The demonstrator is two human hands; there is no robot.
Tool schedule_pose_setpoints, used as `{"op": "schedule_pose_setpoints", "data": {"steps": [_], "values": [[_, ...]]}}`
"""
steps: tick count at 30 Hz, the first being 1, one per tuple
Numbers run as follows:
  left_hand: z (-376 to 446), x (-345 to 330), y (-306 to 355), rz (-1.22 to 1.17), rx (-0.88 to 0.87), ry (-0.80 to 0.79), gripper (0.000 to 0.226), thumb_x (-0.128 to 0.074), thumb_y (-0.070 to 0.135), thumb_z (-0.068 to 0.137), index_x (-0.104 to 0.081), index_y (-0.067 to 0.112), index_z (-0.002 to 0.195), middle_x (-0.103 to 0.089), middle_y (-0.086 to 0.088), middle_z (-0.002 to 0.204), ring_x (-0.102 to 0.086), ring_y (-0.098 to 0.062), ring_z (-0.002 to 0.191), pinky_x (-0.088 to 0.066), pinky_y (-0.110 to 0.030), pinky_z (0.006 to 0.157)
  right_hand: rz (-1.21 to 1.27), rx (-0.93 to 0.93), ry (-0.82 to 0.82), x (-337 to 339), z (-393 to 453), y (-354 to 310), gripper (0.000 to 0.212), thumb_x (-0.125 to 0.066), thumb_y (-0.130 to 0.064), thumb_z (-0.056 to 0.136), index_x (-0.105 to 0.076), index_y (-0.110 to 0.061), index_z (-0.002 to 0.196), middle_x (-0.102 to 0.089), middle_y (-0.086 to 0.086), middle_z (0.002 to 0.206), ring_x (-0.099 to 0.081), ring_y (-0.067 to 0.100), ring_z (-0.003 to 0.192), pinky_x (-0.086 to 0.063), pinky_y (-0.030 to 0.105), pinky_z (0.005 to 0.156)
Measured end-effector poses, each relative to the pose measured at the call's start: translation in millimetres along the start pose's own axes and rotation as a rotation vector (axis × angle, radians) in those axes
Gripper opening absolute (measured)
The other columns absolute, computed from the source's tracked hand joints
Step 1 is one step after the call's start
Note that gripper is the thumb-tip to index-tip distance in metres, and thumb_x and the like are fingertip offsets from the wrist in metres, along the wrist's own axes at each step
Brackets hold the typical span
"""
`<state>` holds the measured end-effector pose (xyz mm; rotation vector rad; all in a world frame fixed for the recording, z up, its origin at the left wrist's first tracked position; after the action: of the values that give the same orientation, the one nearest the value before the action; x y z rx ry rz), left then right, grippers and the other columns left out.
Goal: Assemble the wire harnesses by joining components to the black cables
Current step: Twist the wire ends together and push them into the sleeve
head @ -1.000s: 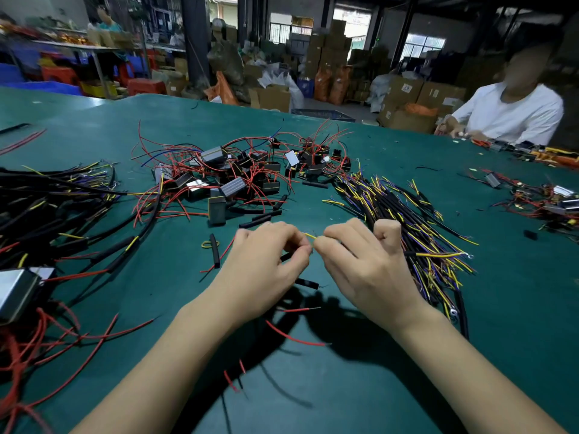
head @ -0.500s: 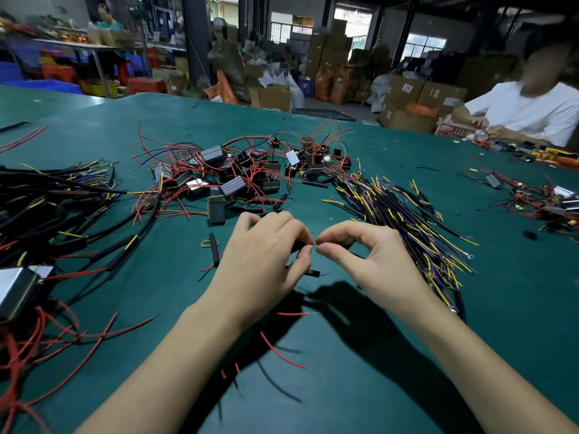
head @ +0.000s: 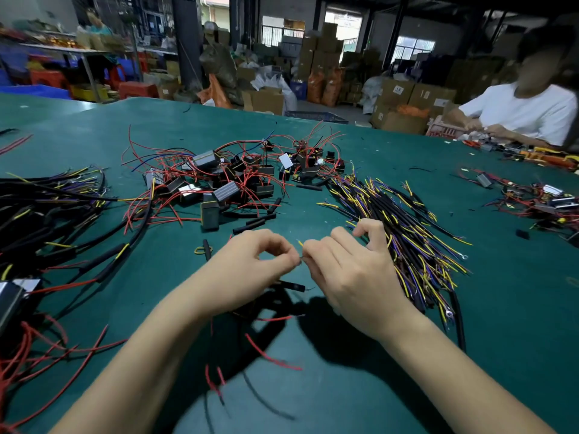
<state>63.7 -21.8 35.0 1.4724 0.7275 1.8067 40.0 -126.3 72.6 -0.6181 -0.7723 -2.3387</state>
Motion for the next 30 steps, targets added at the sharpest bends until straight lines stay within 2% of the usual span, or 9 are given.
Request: {"op": "schedule_pose_setpoints", "data": {"steps": [3, 6, 8, 11, 13, 16, 21, 24, 30], "values": [[-3, -2, -2, -0.080, 0.044, -0.006, 0.014, -0.062, 0.025, 0.089, -0.063, 0.027, 0.075, -0.063, 0.018, 0.070, -0.052, 0.014, 0.064, -0.036, -0.003, 0.065, 0.080, -0.036, -0.004, -2, 1, 1, 0.017, -0.056, -0.017, 0.094, -0.065, -0.015, 0.078, -0.055, -0.005, 0.064, -0.051, 0.021, 0.060, -0.030, 0.036, 0.074], [-8, -4, 13, 0.367, -0.086, 0.088, 0.005, -0.056, 0.036, 0.088, -0.053, 0.032, 0.088, -0.056, 0.014, 0.095, -0.050, 0.001, 0.096, -0.031, -0.024, 0.090, 0.289, -0.126, -0.150, -16, -4, 8, 0.011, -0.058, -0.015, 0.091, -0.064, -0.014, 0.082, -0.061, -0.006, 0.070, -0.052, 0.020, 0.062, -0.028, 0.036, 0.074], [-12, -11, 23, 0.597, -0.191, 0.118, 0.016, -0.055, 0.042, 0.086, -0.050, 0.031, 0.098, -0.052, 0.014, 0.103, -0.046, -0.007, 0.106, -0.026, -0.030, 0.095, 0.440, -0.251, -0.282, -28, -9, 18, 0.006, -0.060, -0.016, 0.091, -0.061, -0.017, 0.085, -0.060, -0.007, 0.071, -0.046, 0.014, 0.062, -0.027, 0.034, 0.075], [-14, -10, 43, 0.702, -0.320, 0.196, 0.011, -0.062, 0.028, 0.084, -0.056, 0.021, 0.091, -0.059, 0.005, 0.091, -0.057, -0.021, 0.094, -0.033, -0.038, 0.090, 0.727, -0.419, -0.485, -50, -16, 23, 0.011, -0.057, -0.024, 0.094, -0.056, -0.026, 0.083, -0.059, -0.009, 0.068, -0.046, 0.008, 0.064, -0.033, 0.034, 0.080], [-17, -5, 55, 0.704, -0.403, 0.277, 0.005, -0.058, 0.020, 0.081, -0.060, 0.016, 0.082, -0.061, 0.000, 0.080, -0.061, -0.025, 0.081, -0.035, -0.039, 0.083, 1.013, -0.556, -0.564, -56, -19, 25, 0.017, -0.059, -0.020, 0.092, -0.058, -0.022, 0.076, -0.058, -0.006, 0.061, -0.049, 0.009, 0.057, -0.041, 0.029, 0.067], [-20, -4, 61, 0.716, -0.490, 0.284, 0.019, -0.048, 0.024, 0.084, -0.062, 0.015, 0.076, -0.060, 0.000, 0.075, -0.061, -0.024, 0.075, -0.036, -0.038, 0.081, 1.205, -0.661, -0.641, -61, -25, 29, 0.017, -0.059, -0.018, 0.093, -0.062, -0.015, 0.077, -0.058, -0.006, 0.056, -0.041, 0.005, 0.049, -0.033, 0.017, 0.050], [-19, -7, 55, 0.638, -0.508, 0.230, 0.011, -0.061, 0.025, 0.081, -0.065, 0.018, 0.074, -0.061, 0.006, 0.073, -0.059, -0.019, 0.071, -0.038, -0.037, 0.080, 1.212, -0.629, -0.630, -61, -28, 29, 0.017, -0.061, -0.017, 0.092, -0.061, -0.019, 0.075, -0.060, -0.008, 0.058, -0.045, 0.008, 0.054, -0.038, 0.024, 0.056], [-14, 1, 37, 0.358, -0.343, 0.190, 0.009, -0.066, 0.031, 0.078, -0.067, 0.023, 0.075, -0.066, 0.013, 0.073, -0.061, -0.005, 0.073, -0.042, -0.035, 0.080, 1.074, -0.533, -0.533, -54, -22, 33, 0.019, -0.062, -0.019, 0.090, -0.059, -0.025, 0.072, -0.063, -0.008, 0.060, -0.054, 0.017, 0.061, -0.047, 0.037, 0.071], [-2, -6, 0, -0.115, -0.008, 0.044, 0.009, -0.078, 0.020, 0.076, -0.072, 0.016, 0.071, -0.071, 0.003, 0.068, -0.060, -0.001, 0.060, -0.043, -0.010, 0.063, 0.687, -0.224, -0.283, -30, -12, 25, 0.010, -0.059, -0.019, 0.091, -0.061, -0.022, 0.081, -0.058, -0.013, 0.067, -0.052, 0.012, 0.064, -0.036, 0.036, 0.078]]}}
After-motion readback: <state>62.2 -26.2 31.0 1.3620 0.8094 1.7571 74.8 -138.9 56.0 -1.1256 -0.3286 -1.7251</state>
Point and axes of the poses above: each hand's wrist, its own z-axis towards the middle knuckle, its own x-axis out of the back of the hand, y = z × x, the point moved 10 cm from there along z, towards the middle knuckle
